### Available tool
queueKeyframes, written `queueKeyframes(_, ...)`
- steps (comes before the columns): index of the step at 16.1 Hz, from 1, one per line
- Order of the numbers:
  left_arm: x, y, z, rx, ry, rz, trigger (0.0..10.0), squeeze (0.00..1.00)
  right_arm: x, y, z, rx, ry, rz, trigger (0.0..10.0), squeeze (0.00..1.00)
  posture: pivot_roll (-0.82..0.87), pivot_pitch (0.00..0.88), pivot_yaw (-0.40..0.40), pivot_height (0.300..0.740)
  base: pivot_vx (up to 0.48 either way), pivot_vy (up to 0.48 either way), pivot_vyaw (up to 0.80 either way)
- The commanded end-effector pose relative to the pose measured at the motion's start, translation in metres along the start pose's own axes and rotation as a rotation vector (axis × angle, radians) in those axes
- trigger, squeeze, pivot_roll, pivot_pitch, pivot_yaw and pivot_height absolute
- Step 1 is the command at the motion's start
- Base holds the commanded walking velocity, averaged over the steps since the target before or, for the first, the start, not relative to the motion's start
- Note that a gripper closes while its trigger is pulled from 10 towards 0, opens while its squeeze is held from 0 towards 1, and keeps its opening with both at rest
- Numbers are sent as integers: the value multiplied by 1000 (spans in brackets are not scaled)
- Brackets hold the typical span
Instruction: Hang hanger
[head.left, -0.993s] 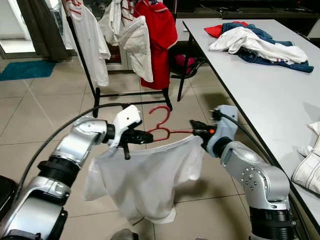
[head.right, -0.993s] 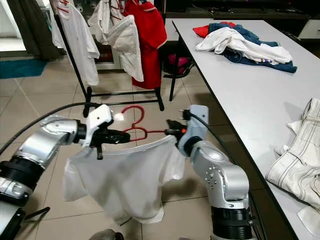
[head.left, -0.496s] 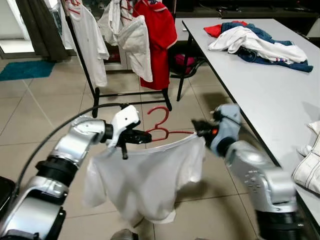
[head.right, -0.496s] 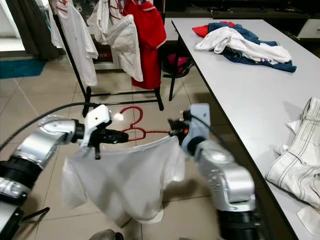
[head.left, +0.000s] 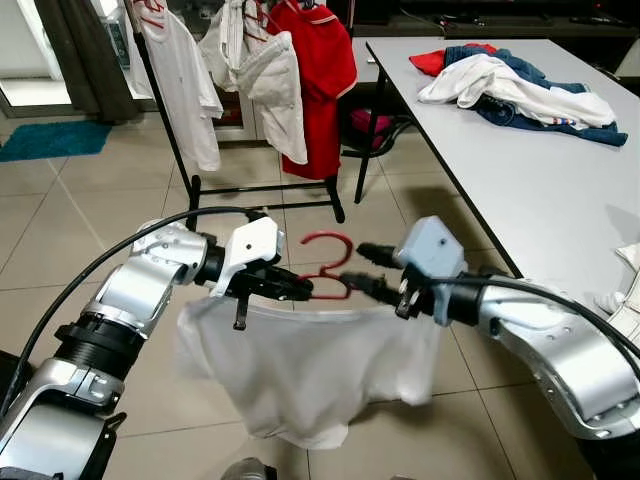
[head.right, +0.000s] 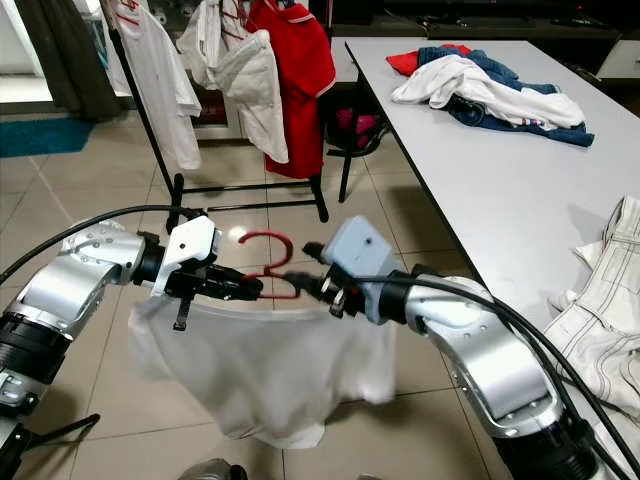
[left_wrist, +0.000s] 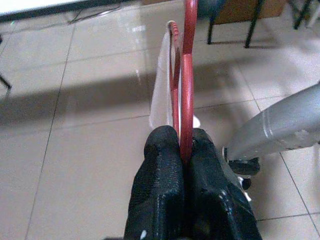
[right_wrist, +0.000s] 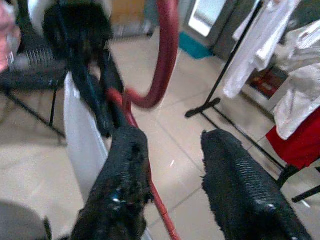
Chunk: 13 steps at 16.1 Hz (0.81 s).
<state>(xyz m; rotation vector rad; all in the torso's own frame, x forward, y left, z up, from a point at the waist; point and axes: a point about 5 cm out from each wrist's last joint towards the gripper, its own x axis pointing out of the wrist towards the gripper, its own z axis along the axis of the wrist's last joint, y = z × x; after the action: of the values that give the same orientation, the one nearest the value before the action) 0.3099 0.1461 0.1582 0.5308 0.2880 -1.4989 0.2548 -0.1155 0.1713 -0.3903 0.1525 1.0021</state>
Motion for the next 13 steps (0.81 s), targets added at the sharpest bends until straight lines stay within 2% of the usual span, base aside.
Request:
queueKeyframes(1,-2,-2,8,43,-18,-27,0,0,1,1,1,-33,10,34,10000,1000,-40,0,2,740,0,0,0)
queueKeyframes(4,-1,-7,18,64,-54,-58,0,0,4,7,-8,-71,78,109,10000,1000,-40,0,-1,740,0,0,0)
queueKeyframes(5,-1,-7,19,63,-60,-57,0,0,4,9,-11,-61,95,141,8471,0,-42,0,-3,740,0,0,0)
queueKeyframes(6,-1,-7,20,63,-60,-57,0,0,4,9,-12,-50,95,149,6314,0,-42,0,-4,740,0,0,0)
queueKeyframes(7,-1,-7,20,61,-61,-56,0,0,3,11,-13,-29,98,169,0,0,-42,0,-4,740,0,0,0)
queueKeyframes(13,-2,-7,18,50,-53,-41,0,0,3,11,-14,-5,90,191,0,0,-44,0,-7,740,0,0,0)
